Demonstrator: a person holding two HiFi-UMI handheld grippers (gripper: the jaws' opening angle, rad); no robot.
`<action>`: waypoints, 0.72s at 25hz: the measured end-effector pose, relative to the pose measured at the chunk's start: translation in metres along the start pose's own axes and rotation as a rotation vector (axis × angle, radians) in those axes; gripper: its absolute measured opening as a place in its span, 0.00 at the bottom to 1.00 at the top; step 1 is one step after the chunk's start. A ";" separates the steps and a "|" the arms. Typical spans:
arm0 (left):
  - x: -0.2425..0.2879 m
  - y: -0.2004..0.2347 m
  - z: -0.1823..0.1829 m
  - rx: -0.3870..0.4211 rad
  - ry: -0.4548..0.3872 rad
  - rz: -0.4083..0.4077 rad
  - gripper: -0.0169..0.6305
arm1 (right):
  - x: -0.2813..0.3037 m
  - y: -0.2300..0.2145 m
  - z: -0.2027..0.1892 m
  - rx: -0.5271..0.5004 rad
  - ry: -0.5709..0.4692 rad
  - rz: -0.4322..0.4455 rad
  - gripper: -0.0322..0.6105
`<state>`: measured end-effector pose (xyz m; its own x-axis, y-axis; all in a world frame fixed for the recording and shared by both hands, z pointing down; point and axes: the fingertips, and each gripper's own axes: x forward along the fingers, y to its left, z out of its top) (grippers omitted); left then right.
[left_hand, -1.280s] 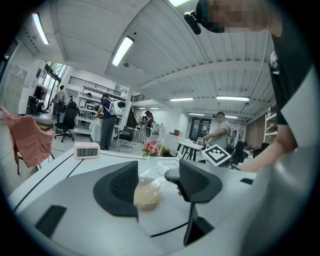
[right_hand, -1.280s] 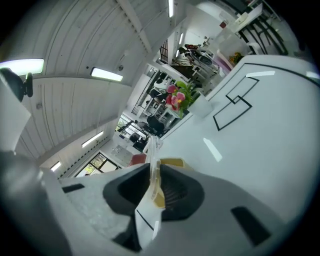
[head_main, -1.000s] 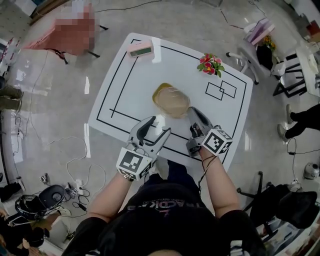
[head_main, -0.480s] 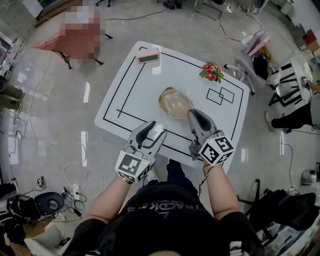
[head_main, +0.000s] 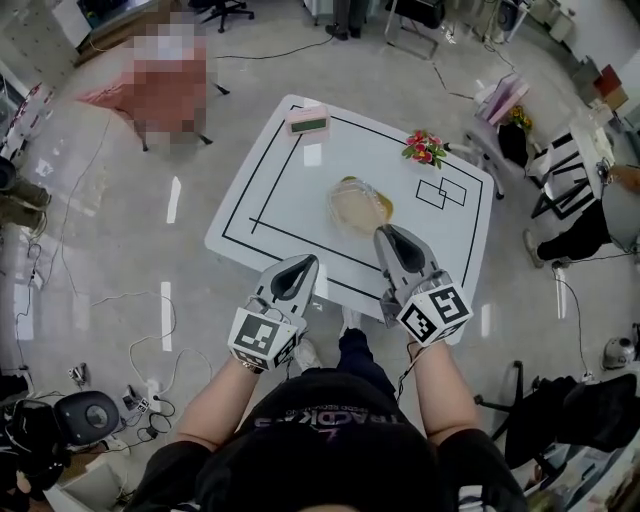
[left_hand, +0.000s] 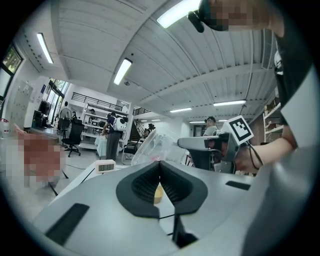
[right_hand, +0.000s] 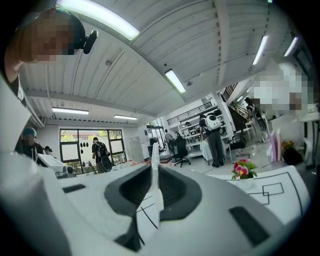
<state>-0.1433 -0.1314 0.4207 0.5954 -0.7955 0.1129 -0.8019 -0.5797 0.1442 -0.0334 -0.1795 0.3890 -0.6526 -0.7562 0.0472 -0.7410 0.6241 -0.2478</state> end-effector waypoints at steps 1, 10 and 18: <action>-0.005 -0.001 0.000 0.002 -0.001 -0.004 0.03 | -0.004 0.006 0.001 -0.010 -0.005 -0.004 0.11; -0.021 -0.029 0.004 0.012 -0.001 -0.054 0.03 | -0.051 0.030 0.012 -0.061 -0.029 -0.060 0.11; -0.004 -0.086 0.000 0.015 0.002 -0.085 0.03 | -0.108 0.014 0.025 -0.098 -0.052 -0.082 0.11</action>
<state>-0.0766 -0.0782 0.4081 0.6612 -0.7432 0.1024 -0.7493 -0.6475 0.1390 0.0313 -0.0940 0.3561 -0.5822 -0.8129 0.0129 -0.8050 0.5742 -0.1493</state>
